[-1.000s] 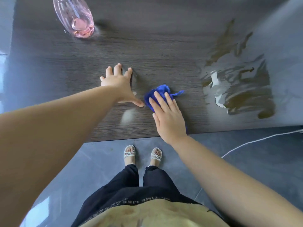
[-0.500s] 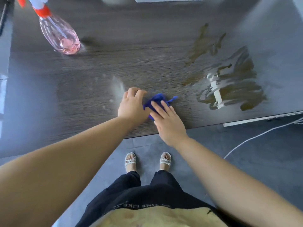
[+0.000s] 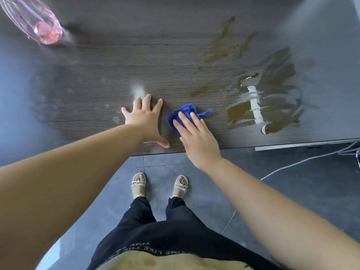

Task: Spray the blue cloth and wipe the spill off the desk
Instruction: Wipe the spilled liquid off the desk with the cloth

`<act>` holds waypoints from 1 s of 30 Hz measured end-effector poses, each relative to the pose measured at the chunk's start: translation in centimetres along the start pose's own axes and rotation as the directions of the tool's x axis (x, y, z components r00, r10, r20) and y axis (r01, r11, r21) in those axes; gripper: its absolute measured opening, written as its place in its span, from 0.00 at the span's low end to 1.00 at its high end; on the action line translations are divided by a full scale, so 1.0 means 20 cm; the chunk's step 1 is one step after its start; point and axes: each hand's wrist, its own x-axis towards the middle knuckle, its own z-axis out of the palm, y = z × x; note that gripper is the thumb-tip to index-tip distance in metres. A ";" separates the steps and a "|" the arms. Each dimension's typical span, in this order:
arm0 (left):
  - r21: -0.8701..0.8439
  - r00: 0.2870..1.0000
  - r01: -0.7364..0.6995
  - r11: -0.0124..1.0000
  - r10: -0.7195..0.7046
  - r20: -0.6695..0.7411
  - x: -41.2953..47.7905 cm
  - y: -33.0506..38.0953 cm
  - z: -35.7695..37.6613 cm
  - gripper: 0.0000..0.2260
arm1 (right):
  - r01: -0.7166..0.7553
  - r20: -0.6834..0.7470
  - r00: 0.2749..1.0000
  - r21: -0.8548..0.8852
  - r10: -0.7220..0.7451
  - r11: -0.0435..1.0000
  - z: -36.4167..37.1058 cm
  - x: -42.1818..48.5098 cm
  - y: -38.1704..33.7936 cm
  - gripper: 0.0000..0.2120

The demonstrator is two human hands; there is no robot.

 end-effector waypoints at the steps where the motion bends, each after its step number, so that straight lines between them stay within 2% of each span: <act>1: 0.005 1.000 0.004 1.000 -0.004 0.000 0.00 0.00 0.00 0.60 | 0.053 0.026 0.998 -0.012 -0.052 0.999 -0.02 0.01 0.07 0.22; 3: 0.008 1.000 0.022 1.000 -0.022 0.002 0.01 0.00 -0.01 0.61 | 0.026 0.058 0.998 -0.030 -0.024 0.999 -0.06 0.10 0.20 0.23; 5: 0.013 0.999 0.029 0.999 -0.029 0.015 0.01 0.01 -0.01 0.61 | -0.129 0.098 0.986 -0.037 0.132 0.991 -0.10 0.27 0.27 0.24; 9: -0.005 0.998 0.053 0.999 -0.053 0.029 0.02 0.02 -0.01 0.62 | -0.349 0.025 0.937 0.052 0.348 0.936 -0.12 0.45 0.20 0.24; 11: -0.008 0.998 0.057 0.998 -0.057 0.032 0.02 0.02 -0.02 0.62 | -0.285 -0.022 0.957 0.095 0.288 0.954 -0.07 0.35 0.10 0.23; 13: 0.001 0.998 0.061 0.998 -0.061 0.022 0.02 0.02 -0.01 0.63 | -0.062 -0.043 0.997 0.073 0.066 0.995 -0.04 0.20 0.04 0.23; 15: 0.004 0.998 0.057 0.998 -0.057 0.022 0.02 0.02 -0.01 0.63 | 0.137 0.045 0.990 0.017 -0.137 0.990 -0.03 0.11 0.12 0.24; 16: -0.001 0.998 0.055 0.998 -0.055 0.022 0.02 0.02 -0.01 0.63 | 0.188 0.073 0.980 0.004 -0.188 0.982 -0.04 0.11 0.18 0.24; 18: -0.015 0.998 0.060 0.998 -0.059 0.024 0.02 0.02 -0.01 0.63 | 0.158 0.050 0.986 -0.002 -0.158 0.987 -0.07 0.20 0.28 0.23; 22: -0.023 0.997 0.065 0.998 -0.064 0.031 0.02 0.02 -0.01 0.63 | -0.120 0.049 0.992 0.027 0.118 0.992 -0.13 0.50 0.33 0.23; 24: -0.028 0.997 0.066 0.997 -0.065 0.035 0.02 0.01 -0.02 0.63 | -0.196 0.015 0.981 0.028 0.195 0.980 -0.13 0.54 0.27 0.23; 26: -0.030 0.997 0.065 0.997 -0.064 0.037 0.01 0.02 -0.02 0.62 | -0.170 -0.005 0.985 0.053 0.170 0.984 -0.10 0.46 0.21 0.23; 28: -0.022 0.998 0.060 0.998 -0.060 0.024 0.02 0.01 -0.02 0.62 | -0.034 -0.030 0.999 0.074 0.036 0.997 -0.08 0.32 0.17 0.23; 30: -0.012 0.998 0.057 0.998 -0.057 0.022 0.02 0.02 -0.02 0.62 | 0.099 0.013 0.995 0.043 -0.100 0.994 -0.07 0.20 0.20 0.24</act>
